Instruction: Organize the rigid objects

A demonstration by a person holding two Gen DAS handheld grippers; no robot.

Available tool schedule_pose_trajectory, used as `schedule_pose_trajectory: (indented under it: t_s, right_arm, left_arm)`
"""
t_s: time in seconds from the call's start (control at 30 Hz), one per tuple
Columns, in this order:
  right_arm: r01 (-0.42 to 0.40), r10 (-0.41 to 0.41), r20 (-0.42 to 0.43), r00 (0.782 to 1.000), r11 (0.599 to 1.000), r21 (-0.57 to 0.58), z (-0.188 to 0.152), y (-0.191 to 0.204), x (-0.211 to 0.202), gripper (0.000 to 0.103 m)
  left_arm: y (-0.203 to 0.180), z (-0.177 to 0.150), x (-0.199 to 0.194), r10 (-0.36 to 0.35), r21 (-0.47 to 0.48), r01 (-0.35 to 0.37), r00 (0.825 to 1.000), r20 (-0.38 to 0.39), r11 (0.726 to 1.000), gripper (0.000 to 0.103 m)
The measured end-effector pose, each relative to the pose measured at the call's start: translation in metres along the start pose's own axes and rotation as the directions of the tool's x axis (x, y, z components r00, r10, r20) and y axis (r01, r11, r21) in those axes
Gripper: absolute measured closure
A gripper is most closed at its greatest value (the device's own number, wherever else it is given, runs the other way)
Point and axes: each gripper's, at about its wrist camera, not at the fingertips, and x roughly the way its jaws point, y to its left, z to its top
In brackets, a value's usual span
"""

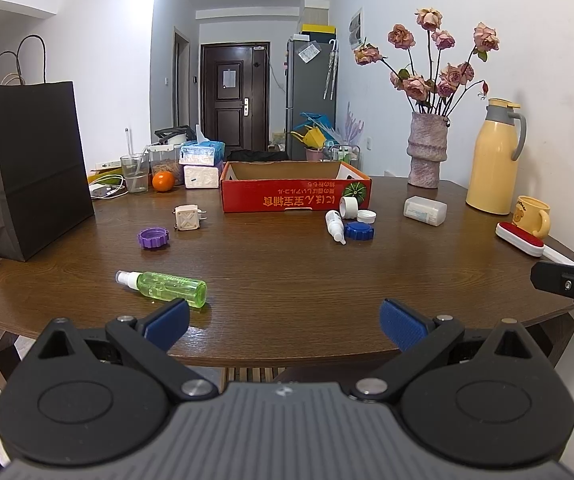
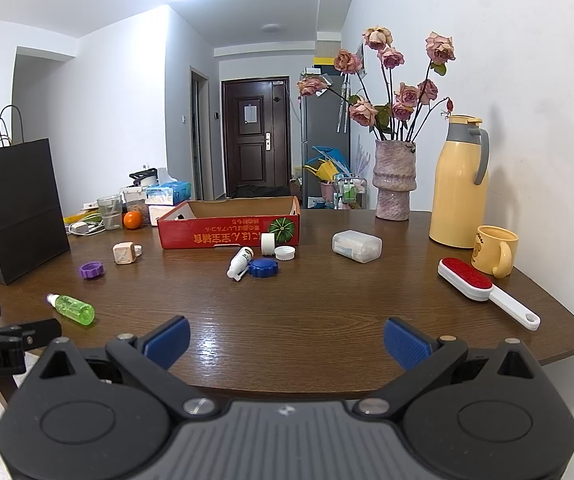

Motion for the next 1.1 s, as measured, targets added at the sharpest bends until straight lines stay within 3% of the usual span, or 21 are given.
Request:
schedule_pose_trajectory:
  t_s: [1.1]
  right_arm:
    - [0.001, -0.001, 0.001, 1.0, 1.0, -0.007, -0.0009, 0.0037, 0.0008, 0.0]
  left_arm:
    - [0.0019, -0.0007, 0.0005, 0.0, -0.004, 0.0, 1.0, 0.0, 1.0, 0.0]
